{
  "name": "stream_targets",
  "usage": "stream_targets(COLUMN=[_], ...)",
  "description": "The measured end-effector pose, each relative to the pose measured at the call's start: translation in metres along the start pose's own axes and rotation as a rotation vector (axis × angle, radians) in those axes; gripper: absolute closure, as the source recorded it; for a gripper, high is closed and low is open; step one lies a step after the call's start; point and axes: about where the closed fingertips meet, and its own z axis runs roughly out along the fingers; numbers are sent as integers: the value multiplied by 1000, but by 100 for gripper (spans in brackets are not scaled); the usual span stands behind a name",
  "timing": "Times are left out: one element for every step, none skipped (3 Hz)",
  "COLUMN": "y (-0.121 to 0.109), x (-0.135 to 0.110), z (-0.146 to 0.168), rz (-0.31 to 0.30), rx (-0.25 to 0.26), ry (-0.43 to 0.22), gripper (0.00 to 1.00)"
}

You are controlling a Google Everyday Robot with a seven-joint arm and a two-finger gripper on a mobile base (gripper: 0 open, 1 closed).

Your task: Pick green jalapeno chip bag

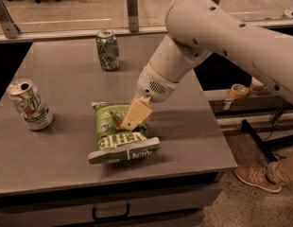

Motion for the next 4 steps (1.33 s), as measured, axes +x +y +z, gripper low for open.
stream_targets(y=[1, 1, -7, -20], x=[-2, -2, -20, -60], z=[-4, -4, -26, -83], rz=[0, 0, -68, -196], rx=[0, 0, 31, 115], ry=[0, 0, -91, -293], gripper=[100, 100, 100, 100])
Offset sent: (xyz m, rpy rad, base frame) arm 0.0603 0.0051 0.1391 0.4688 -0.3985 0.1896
